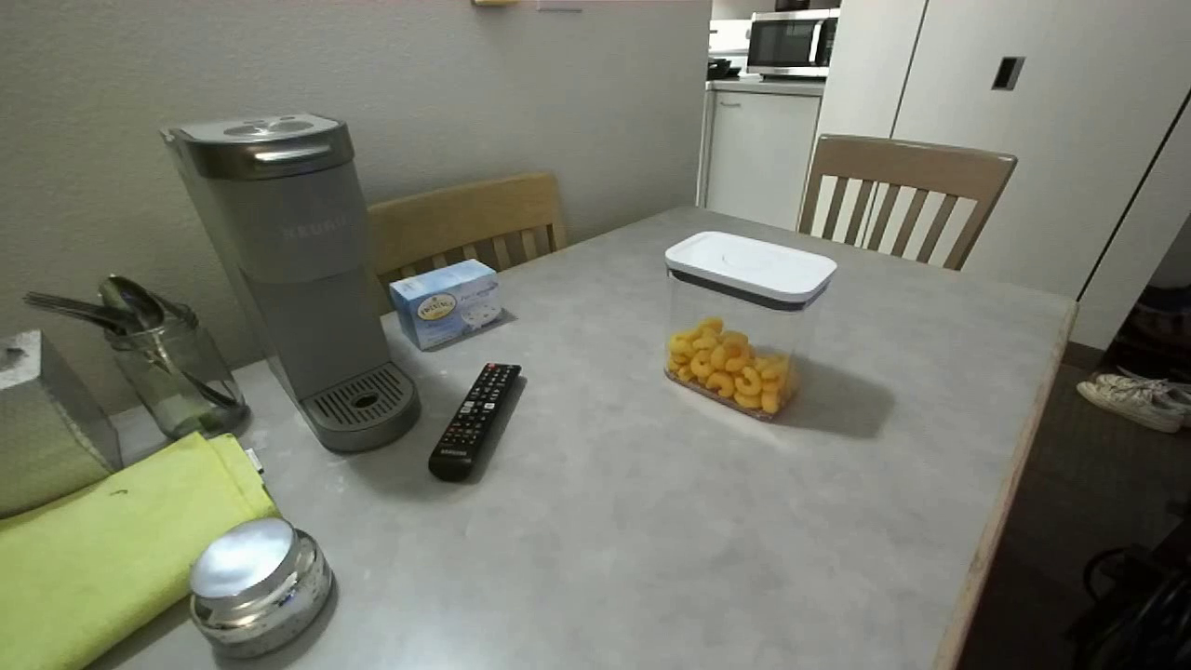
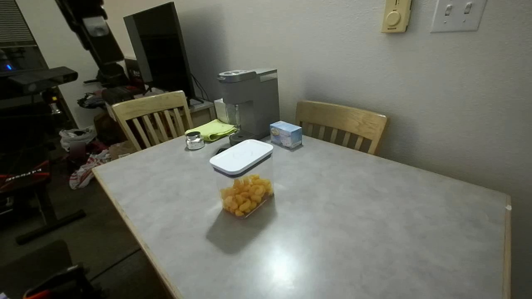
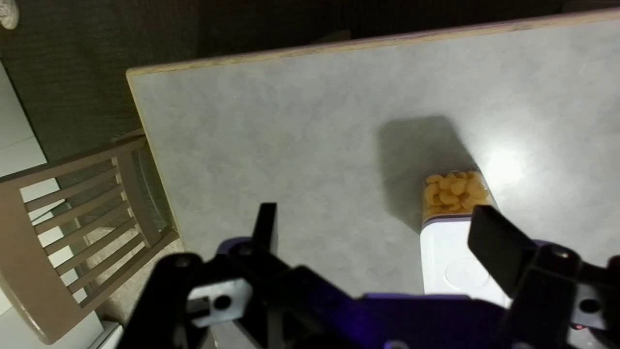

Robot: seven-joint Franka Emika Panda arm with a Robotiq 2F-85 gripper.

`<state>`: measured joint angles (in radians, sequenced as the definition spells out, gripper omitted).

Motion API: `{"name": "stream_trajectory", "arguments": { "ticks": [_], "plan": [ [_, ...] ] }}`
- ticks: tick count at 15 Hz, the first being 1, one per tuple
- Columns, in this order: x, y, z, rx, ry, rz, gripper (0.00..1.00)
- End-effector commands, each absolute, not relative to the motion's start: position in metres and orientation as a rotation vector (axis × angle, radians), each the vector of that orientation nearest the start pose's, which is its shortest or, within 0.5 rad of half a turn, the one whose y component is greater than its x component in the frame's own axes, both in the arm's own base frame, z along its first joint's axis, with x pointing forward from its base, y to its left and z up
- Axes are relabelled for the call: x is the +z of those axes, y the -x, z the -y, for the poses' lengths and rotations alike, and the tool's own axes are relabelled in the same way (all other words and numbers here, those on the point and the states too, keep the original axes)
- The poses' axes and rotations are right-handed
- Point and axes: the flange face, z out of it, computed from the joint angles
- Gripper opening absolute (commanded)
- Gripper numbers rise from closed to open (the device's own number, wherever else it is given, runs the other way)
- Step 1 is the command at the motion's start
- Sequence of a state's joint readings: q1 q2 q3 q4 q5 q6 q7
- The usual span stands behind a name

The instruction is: Pick up the white lid and put it on the table. Pick up the white lid and put it back on the container.

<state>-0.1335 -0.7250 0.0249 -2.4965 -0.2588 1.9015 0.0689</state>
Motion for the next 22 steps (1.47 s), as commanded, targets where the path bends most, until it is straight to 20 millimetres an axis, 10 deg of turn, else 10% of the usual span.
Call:
{"name": "stream_trajectory", "arguments": {
  "ticks": [1,22],
  "plan": [
    [0.535,-0.346,0.055,-0.201,3.408,-0.189,1.00],
    [0.493,-0.451,0.060,-0.311,3.387,-0.008,1.00]
  ]
}}
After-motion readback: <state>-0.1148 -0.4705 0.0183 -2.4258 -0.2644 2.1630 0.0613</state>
